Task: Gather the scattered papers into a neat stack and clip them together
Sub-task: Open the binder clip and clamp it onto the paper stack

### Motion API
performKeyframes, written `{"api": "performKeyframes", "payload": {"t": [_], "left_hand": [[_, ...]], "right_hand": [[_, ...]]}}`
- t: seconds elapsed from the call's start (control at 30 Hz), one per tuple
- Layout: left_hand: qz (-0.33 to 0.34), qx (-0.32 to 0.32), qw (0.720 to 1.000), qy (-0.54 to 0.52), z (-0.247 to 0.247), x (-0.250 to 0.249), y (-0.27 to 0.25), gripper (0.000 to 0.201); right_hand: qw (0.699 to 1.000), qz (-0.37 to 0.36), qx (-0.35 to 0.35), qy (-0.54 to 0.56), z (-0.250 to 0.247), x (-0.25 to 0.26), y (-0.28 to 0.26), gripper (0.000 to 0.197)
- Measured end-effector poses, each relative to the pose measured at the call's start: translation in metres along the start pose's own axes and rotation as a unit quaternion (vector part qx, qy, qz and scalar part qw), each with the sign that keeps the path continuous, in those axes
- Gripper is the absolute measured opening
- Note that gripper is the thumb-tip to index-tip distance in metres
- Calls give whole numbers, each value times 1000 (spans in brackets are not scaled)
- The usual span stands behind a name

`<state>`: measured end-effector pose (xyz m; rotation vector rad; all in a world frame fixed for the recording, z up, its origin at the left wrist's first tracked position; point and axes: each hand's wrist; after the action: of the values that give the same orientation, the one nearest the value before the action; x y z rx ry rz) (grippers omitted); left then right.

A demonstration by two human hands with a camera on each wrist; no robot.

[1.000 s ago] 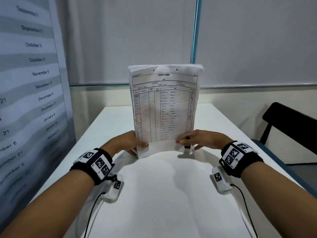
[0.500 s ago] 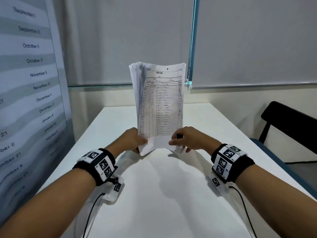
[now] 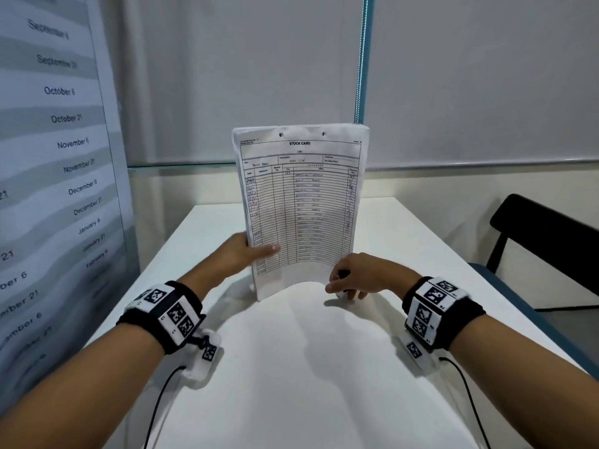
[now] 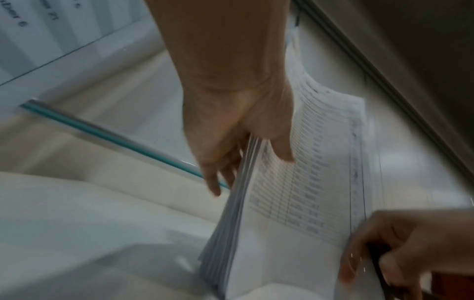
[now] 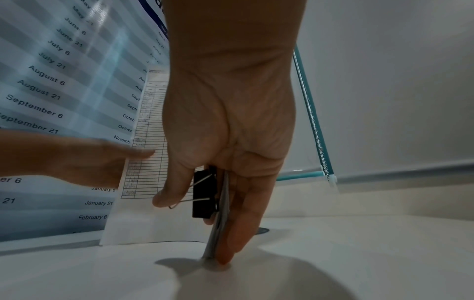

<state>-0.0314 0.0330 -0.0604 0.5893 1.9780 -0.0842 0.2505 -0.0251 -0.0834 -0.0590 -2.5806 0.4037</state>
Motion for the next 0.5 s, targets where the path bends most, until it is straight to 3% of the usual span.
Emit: {"api": "performKeyframes", "payload": {"t": [0.07,0.17,0.27,0.37,0.5], "left_hand": [[67,-68,990,-108,-5,-9,3,49],[113,-127,976,-138,-7,-22,9,39],[118,-123,978,-119,-9,-27,15,36],[113,-111,981,-109,-10,-24,18,38],[108,-106,984,-98,-12,-26,17,55]], "right_hand": [[1000,-4,6,-24,-1,0,-1,32],[997,-40,-33,-52,-5,-1,-7,36],[982,-126,-132,56,-19,0,-22,48],[947,-183,-219,145,-34,8,-33,43],[933,-199,-229,195,-39,15,-33,35]]}}
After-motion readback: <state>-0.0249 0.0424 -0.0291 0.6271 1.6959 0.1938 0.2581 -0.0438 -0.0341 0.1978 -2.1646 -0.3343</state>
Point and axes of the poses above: each hand's wrist, its own y-axis towards the middle knuckle, its own z-axis out of the palm, x = y × z, and after that the axes turned 10 degrees about z, right-handed
